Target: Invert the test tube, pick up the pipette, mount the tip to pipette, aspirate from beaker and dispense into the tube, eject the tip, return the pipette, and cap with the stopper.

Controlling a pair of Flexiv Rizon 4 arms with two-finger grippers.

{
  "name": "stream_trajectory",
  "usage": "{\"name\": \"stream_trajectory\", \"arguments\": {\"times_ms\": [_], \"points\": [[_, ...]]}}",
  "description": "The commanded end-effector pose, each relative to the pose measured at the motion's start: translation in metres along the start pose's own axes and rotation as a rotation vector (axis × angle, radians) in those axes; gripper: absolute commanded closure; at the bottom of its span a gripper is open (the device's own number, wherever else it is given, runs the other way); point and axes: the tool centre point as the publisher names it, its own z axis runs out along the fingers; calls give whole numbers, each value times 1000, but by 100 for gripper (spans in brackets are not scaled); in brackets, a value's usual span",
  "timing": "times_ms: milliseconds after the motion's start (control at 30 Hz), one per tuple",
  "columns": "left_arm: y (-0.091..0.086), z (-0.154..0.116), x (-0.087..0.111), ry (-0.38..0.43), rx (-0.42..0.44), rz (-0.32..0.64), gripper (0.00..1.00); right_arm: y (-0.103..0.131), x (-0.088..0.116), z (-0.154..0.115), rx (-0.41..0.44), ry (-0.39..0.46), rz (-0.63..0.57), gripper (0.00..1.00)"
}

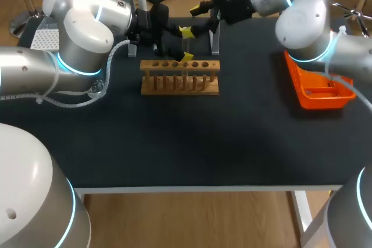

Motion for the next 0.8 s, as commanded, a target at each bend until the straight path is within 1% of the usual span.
{"name": "stream_trajectory", "arguments": {"times_ms": [33,300,467,500,733,800], "points": [[0,0,0,2,0,1,0,-3,-2,-5,-80,61,-38,0],[0,0,0,2,0,1,0,-1,3,-10,-159,139,-87,0],[0,0,0,2,0,1,0,3,6,-12,-234,175,-89,0],[0,0,0,2,0,1,0,3,7,-12,-245,195,-80,0],[0,0,0,2,0,1,0,7,9,-9,-329,238,-58,0],[0,0,0,2,0,1,0,8,9,-8,-345,240,-80,0]]}}
